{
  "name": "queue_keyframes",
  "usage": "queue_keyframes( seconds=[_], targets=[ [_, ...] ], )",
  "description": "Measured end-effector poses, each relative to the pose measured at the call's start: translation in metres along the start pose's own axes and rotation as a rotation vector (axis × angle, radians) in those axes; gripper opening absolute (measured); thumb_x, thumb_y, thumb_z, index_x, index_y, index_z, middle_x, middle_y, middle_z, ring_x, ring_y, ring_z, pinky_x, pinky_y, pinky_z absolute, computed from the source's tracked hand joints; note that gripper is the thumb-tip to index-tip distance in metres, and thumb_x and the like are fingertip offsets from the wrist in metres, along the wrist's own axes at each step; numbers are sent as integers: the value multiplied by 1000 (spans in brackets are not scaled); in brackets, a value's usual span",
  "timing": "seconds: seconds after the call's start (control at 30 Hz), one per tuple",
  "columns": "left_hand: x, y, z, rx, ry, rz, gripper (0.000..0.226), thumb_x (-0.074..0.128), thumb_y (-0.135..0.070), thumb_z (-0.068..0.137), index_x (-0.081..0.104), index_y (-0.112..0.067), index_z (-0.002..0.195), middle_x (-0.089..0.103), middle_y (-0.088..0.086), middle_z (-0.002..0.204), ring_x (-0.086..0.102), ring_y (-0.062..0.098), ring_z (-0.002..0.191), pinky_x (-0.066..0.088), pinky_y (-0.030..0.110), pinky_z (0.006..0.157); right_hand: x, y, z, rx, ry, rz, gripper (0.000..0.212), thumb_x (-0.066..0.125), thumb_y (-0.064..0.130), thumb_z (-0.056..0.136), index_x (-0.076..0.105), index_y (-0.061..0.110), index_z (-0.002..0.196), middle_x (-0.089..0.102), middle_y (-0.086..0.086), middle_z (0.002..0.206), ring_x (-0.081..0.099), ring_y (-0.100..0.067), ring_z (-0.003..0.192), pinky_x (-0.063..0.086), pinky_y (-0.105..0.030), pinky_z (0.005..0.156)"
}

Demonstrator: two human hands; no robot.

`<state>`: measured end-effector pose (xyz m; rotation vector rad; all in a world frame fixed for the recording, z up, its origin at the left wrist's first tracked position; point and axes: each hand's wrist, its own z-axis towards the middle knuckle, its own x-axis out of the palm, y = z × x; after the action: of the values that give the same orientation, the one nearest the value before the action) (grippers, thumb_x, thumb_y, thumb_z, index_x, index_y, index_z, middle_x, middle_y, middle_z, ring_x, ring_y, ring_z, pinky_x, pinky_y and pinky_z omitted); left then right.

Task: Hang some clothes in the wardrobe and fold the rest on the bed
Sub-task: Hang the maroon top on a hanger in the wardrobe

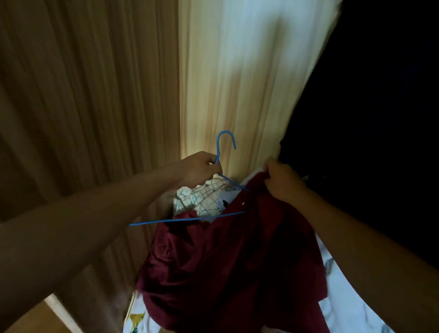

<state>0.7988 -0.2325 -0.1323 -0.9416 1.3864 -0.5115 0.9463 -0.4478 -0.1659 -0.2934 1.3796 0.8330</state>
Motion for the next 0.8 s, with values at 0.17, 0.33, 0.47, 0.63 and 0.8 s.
queue_keyframes(
  seconds=[0.17,0.33,0.47,0.63,0.8],
  targets=[
    [-15,-36,-9,202,-83,143,29,47,-23,101,67,-15,81,47,-9,58,43,0,41,33,15,46,-65,20,1,-84,-38,-398,13,52,20,99,54,9,103,56,-9,89,54,-24,74,39,-31,54],
    [-58,-70,-22,188,-91,125,29,43,-22,100,65,-11,84,41,1,58,33,14,47,24,26,49,-116,1,-7,112,38,-783,21,48,31,104,59,12,106,49,-2,79,49,-18,65,39,-30,50],
    [-73,-90,-33,189,-121,19,27,42,-22,97,63,-14,82,36,-5,53,26,11,41,17,20,45,-137,0,-11,139,-73,-807,19,50,30,103,58,13,96,48,-1,75,47,-19,61,41,-31,53],
    [-43,-100,-35,227,-85,23,22,45,-20,99,64,-12,91,40,-1,60,31,10,42,20,19,42,-157,35,-17,157,-140,-407,31,61,41,95,63,10,97,62,-10,93,61,-29,83,53,-37,68],
    [4,-108,-30,357,-205,1,23,45,-17,101,64,-11,113,60,-4,78,55,16,70,40,18,52,-166,94,-33,0,-63,457,9,71,9,82,65,12,77,65,-5,72,62,-17,68,49,-28,63]
  ],
)
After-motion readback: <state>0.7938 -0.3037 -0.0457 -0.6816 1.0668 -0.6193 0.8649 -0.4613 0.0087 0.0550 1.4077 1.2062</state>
